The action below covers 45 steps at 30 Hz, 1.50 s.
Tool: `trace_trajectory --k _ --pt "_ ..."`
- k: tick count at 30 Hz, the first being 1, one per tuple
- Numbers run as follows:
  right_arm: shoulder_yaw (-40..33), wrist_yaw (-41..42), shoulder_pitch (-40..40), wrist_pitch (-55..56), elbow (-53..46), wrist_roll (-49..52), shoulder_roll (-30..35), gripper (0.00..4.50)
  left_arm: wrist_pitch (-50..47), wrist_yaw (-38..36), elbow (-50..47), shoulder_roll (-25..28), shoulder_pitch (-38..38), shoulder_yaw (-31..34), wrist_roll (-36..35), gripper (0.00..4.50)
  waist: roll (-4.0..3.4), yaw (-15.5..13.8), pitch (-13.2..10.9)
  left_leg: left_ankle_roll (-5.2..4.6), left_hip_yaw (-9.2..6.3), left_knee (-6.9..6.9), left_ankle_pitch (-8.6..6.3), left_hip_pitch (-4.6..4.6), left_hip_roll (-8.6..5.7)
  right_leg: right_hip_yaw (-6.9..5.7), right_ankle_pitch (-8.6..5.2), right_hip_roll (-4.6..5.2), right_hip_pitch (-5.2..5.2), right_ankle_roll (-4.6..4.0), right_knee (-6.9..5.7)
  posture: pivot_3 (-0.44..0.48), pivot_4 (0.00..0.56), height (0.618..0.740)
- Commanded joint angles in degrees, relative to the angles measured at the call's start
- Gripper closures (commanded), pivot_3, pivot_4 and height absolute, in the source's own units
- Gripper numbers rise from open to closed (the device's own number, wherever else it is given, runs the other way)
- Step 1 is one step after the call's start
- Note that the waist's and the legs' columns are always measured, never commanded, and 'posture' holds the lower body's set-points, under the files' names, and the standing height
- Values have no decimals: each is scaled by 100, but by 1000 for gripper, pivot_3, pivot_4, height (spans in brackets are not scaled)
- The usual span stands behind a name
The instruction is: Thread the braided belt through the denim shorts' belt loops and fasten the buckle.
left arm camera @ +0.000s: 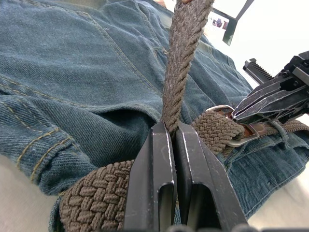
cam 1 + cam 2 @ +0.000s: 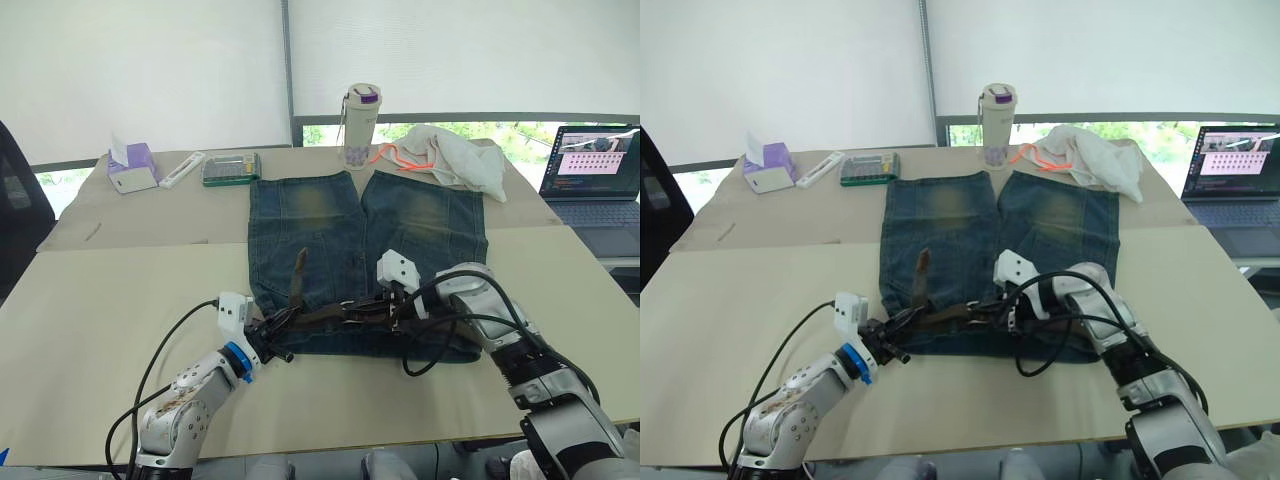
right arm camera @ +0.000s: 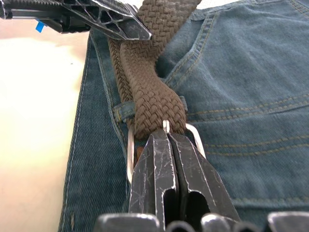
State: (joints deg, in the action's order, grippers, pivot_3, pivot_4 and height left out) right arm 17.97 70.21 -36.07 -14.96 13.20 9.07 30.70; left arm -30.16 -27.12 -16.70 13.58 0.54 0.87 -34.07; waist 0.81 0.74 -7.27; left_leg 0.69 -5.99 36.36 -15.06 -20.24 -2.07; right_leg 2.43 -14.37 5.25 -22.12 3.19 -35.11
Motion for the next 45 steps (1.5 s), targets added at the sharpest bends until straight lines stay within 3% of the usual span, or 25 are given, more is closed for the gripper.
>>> trace_trajectory --k 1,14,23,35,40,42,45 --pt "54 -91 3 242 19 -242 22 4454 29 -43 -137 22 59 3 4 4500 0 0 0 0 0 0 0 0 0 0 0 0 0 0 0 0 150 740" --pt "375 44 115 -173 121 -579 5 4454 52 -142 -136 122 22 -53 95 4500 -10 3 11 0 1 -2 0 4 0 0 0 0 2 0 1 0 150 740" --pt "543 -40 60 -293 521 -786 -113 4454 662 -485 -1 193 -473 -269 562 4500 -8 6 29 1 5 -2 0 7 0 -2 1 -2 5 -2 0 0 150 740" --pt "1046 -201 321 -517 422 -1333 -244 4454 486 -141 -221 -597 -1557 -658 422 4500 14 50 103 1 3 -2 0 11 4 0 1 -8 8 -3 -2 0 150 740" --pt "1113 -340 453 -757 265 -1484 -308 4454 548 -537 -319 -562 -2007 -1509 867 4500 17 52 107 1 7 -1 0 15 4 0 1 -10 12 -3 -3 0 150 740" --pt "1096 -482 515 -757 205 -1519 -375 4454 293 -609 -321 -803 -2119 -1596 533 4500 13 45 109 1 12 -2 0 18 4 2 1 -11 13 -3 -4 0 150 740" --pt "1036 -694 670 -765 108 -1479 -468 4454 364 -846 -117 -881 -2354 -1734 652 4500 20 28 114 1 8 -1 0 24 3 0 1 -9 20 -2 -2 0 150 740"
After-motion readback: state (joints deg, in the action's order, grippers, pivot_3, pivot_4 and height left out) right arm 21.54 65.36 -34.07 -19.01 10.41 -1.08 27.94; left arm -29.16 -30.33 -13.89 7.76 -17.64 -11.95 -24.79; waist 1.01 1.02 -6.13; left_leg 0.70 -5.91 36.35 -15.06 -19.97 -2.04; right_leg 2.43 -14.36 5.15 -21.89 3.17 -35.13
